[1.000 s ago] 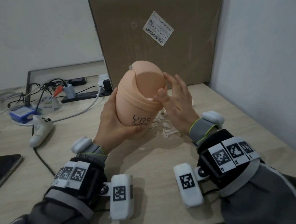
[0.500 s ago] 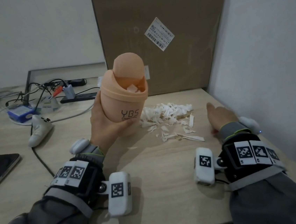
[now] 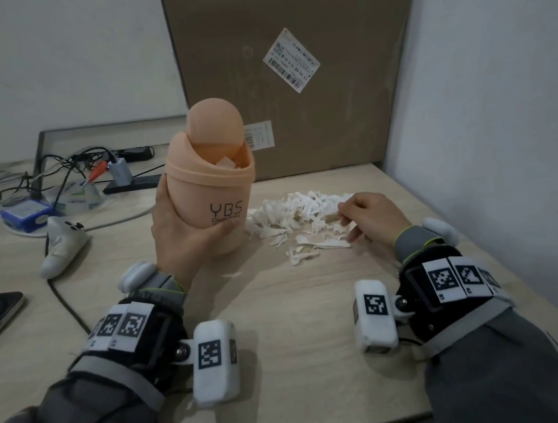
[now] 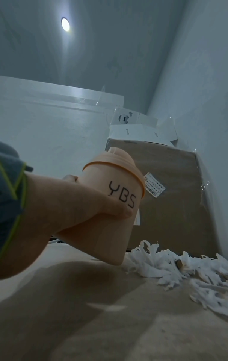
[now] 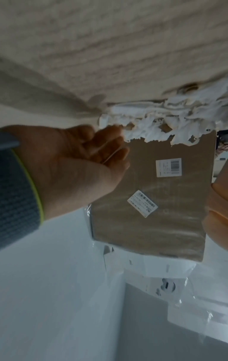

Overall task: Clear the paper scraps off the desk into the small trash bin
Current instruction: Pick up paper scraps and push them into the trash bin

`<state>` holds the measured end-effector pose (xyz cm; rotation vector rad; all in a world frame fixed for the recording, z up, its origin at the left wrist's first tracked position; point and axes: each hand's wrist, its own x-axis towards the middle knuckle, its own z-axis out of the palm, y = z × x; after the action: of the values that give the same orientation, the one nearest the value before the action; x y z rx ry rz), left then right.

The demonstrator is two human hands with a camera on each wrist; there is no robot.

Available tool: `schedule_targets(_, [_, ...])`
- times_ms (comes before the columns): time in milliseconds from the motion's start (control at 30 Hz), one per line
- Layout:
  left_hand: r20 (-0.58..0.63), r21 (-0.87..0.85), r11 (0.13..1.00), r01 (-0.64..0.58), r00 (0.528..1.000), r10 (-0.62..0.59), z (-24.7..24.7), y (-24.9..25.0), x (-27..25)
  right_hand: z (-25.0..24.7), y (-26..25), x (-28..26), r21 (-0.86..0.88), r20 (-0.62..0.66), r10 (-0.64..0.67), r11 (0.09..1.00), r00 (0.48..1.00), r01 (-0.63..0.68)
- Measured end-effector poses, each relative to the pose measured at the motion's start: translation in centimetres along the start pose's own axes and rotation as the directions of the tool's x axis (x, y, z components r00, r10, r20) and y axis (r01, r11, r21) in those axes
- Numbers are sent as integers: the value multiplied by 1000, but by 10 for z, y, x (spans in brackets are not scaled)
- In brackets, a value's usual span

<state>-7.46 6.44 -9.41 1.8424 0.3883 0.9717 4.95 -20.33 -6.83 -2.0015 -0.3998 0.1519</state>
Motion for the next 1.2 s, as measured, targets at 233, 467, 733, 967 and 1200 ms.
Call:
schedule_targets(233, [-44,-1,1000,-4,999,4,-1,-8,5,8,18,35,-491,-109,-135,869,985,65])
schedule_targets(467, [-45,14,1000,-25,999,25,1,-10,5,8,18,41,-624,98,16,780,995,49])
schedule_targets(733, [-40,20,1000,-7,999,8,0,-4,3,-6,7,10,-501,326,59,857,944,119])
schedule_targets(967, [-35,35,999,-14,999,16,0,0,1,-10,4,7,-558,313,25,814,949,162])
schedule_targets(1200, [-18,26,1000,-14,1000,14,1,3,-1,-7,6,11,-615,170,-139,758,976,216])
